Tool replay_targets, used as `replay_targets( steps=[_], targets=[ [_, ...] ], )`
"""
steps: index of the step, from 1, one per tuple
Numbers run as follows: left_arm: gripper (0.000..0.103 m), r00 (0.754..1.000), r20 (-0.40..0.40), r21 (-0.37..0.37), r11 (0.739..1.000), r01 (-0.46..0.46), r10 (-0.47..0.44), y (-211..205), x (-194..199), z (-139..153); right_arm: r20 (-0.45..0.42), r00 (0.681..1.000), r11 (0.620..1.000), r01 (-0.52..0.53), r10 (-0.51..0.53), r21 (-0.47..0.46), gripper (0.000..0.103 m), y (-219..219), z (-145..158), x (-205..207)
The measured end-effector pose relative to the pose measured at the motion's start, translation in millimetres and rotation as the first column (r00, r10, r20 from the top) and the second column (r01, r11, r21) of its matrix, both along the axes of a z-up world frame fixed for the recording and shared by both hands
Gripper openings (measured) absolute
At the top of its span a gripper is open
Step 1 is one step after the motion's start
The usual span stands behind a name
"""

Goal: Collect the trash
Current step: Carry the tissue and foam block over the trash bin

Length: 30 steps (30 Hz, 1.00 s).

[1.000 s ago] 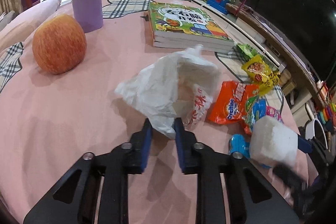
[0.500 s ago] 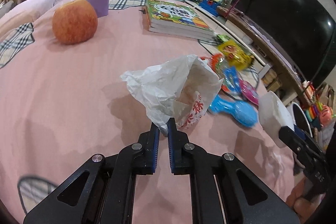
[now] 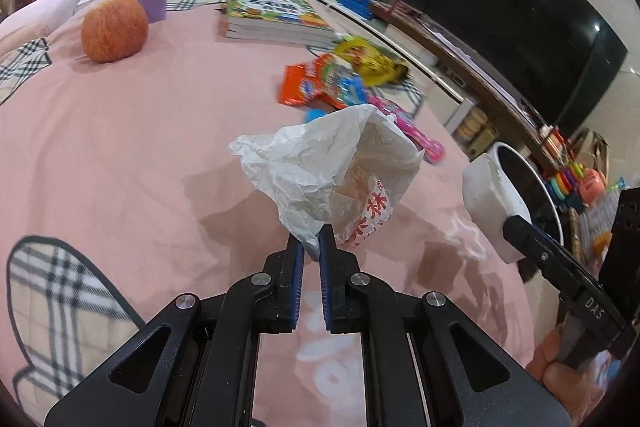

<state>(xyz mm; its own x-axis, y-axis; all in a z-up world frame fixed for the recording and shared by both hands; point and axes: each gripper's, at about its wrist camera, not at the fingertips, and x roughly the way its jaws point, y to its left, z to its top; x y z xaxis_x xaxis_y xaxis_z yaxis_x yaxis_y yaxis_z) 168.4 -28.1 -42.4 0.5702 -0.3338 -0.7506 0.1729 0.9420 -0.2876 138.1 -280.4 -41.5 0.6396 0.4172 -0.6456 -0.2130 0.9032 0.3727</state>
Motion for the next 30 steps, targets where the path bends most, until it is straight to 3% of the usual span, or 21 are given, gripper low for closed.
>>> replay_targets(
  steps=[18,30],
  targets=[
    [0.007,0.99,0.023,0.013,0.99,0.142,-0.142,-61.8,-29.9,14.8,0.031,0.99,0.99,0.137,-0.138,0.02,0.06,-55.9,11.3,-48.1],
    [0.007,0.969,0.042,0.036,0.969,0.244,-0.245,-112.0,-38.1,27.6,0.033,0.973,0.974,0.227,-0.227,0.027,0.06,-95.6,12.2,-60.2]
  ],
)
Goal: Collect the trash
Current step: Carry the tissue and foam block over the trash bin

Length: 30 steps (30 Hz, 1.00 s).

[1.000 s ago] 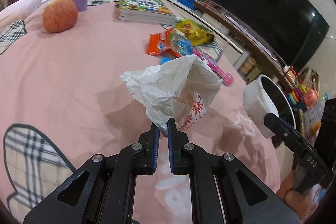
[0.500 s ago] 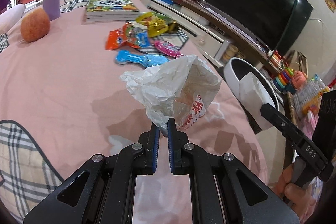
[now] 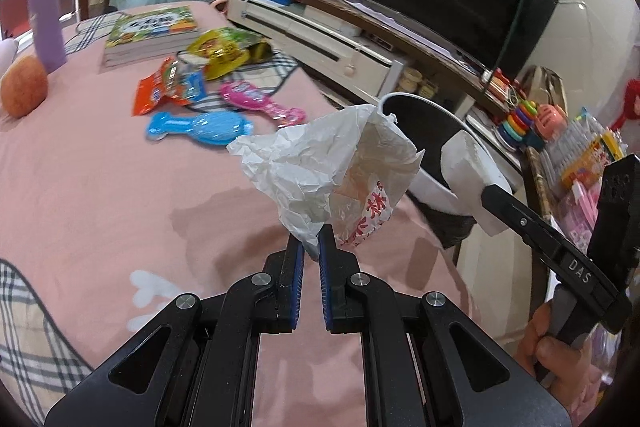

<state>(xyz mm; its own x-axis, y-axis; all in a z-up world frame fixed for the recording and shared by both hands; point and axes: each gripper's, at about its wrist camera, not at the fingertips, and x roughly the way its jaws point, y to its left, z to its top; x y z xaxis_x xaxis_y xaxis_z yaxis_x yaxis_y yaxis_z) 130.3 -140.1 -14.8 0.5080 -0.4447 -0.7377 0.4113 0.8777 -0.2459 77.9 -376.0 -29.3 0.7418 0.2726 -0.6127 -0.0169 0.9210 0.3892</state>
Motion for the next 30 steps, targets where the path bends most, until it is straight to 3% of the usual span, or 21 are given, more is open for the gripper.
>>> replay_targets(
  steps=[30],
  targets=[
    [0.007,0.988,0.028,0.062,0.986,0.153,-0.155,-103.5,13.3,14.1,-0.021,0.99,0.99,0.139,-0.14,-0.02,0.061,-71.7,2.0,0.3]
  ],
)
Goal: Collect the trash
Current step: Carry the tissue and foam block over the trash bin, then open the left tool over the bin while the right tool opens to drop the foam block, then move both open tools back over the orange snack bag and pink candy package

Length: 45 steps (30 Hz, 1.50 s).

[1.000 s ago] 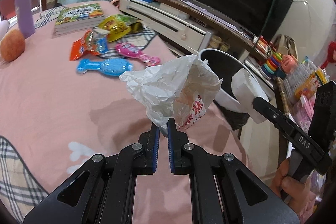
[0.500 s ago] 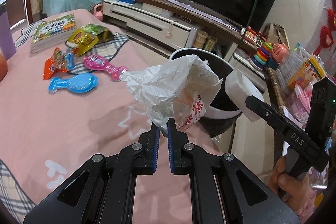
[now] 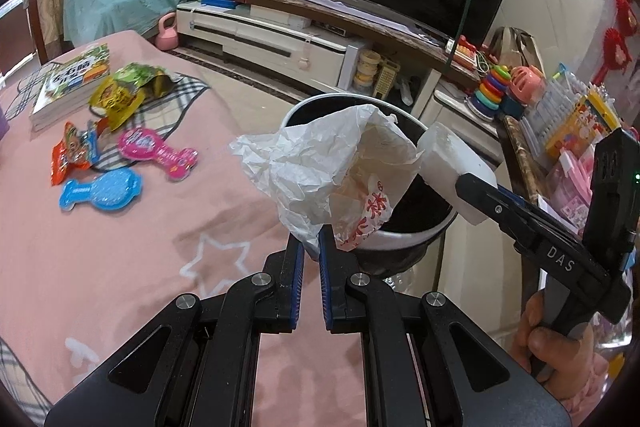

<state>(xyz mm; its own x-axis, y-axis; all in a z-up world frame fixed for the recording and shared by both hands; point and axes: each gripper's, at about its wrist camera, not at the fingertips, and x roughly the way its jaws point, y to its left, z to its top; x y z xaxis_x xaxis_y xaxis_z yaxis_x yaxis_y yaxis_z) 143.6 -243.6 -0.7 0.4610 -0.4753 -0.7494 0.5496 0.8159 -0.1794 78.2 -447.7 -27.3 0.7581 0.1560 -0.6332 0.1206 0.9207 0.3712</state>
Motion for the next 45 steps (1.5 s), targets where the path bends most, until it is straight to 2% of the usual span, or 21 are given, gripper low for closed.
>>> replay_targets(
  steps=[28,31,33,35,36,43,45],
  targets=[
    [0.007,0.998,-0.04,0.077,0.996,0.051,-0.048,-53.5,33.2,-15.2,-0.08,0.997,0.999,0.001,-0.004,-0.041,0.064,-27.1,-10.6,41.1],
    [0.014,0.998,-0.046,0.075,0.996,0.057,-0.053,-55.7,33.7,-15.8,-0.093,0.996,0.999,-0.005,0.001,-0.041,0.066,-28.5,-12.9,46.5],
    [0.038,0.998,-0.04,0.076,0.996,0.05,-0.047,-54.1,33.3,-15.5,-0.097,0.995,0.999,-0.01,0.007,-0.036,0.069,-29.0,-13.9,48.9],
    [0.046,0.999,-0.024,0.07,0.997,0.043,-0.041,-50.3,31.7,-14.3,-0.1,0.995,1.0,-0.015,0.012,-0.027,0.075,-29.5,-14.9,50.9],
    [0.046,0.999,-0.019,0.069,0.997,0.038,-0.037,-47.6,30.7,-13.9,-0.1,0.995,1.0,-0.014,0.012,-0.021,0.079,-29.7,-15.6,50.5],
    [0.052,1.0,-0.021,0.055,0.998,-0.013,0.015,-18.8,29.0,-19.7,-0.092,0.996,1.0,-0.012,0.012,0.0,0.081,-26.2,-15.1,44.1],
    [0.055,0.999,-0.027,0.049,0.998,-0.034,0.035,-9.1,28.4,-22.2,-0.085,0.996,1.0,-0.014,0.014,0.002,0.088,-23.6,-12.8,43.0]
  ],
)
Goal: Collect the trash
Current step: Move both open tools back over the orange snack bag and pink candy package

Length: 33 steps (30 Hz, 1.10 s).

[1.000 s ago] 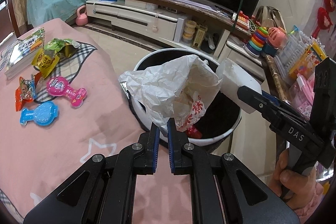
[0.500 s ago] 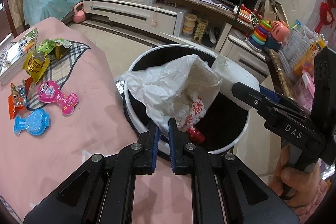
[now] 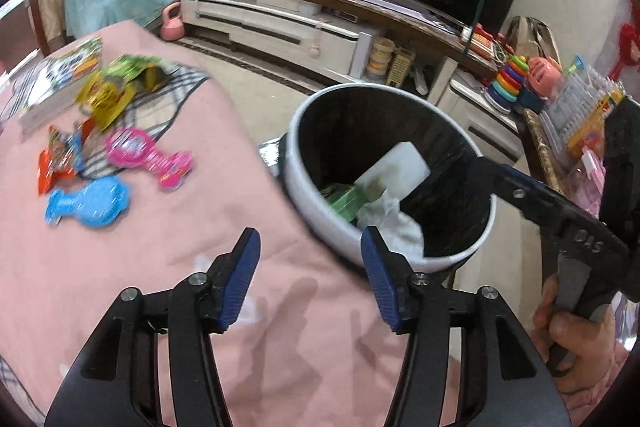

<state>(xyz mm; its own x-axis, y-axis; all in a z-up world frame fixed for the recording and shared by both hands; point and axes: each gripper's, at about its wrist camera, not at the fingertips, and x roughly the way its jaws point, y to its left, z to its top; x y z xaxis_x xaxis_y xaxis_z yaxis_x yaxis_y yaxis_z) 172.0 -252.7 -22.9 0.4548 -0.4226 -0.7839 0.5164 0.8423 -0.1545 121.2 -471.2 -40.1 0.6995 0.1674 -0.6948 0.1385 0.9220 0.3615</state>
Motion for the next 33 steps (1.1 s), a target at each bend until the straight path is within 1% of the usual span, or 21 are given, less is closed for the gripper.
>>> replay_targets(
  steps=[2,6,13,19,25,33],
  targets=[
    [0.056,1.0,-0.011,-0.008,1.0,-0.026,0.026,14.8,-0.8,-3.9,0.014,1.0,1.0,-0.003,0.003,0.006,0.092,5.2,2.6,-3.3],
    [0.057,0.996,-0.034,-0.021,0.997,-0.079,0.078,43.9,-2.9,-10.3,0.033,0.999,1.0,-0.012,0.012,0.023,0.096,17.7,7.1,-7.9],
    [0.058,0.982,-0.064,-0.048,0.982,-0.182,0.178,99.9,-6.4,-18.2,0.058,0.996,0.997,-0.067,0.065,0.035,0.097,53.6,13.4,-12.3],
    [0.058,0.968,-0.079,-0.063,0.968,-0.243,0.238,139.2,-7.8,-22.7,0.063,0.989,0.99,-0.139,0.137,0.029,0.097,87.5,15.1,-9.1],
    [0.058,0.955,-0.096,-0.07,0.955,-0.288,0.281,167.9,-7.2,-28.8,0.063,0.978,0.979,-0.201,0.2,0.016,0.097,122.7,14.9,-6.5],
    [0.058,0.941,-0.111,-0.084,0.94,-0.33,0.32,193.2,-5.9,-33.7,0.055,0.965,0.967,-0.256,0.256,0.009,0.097,153.8,11.2,-0.1]
  ],
)
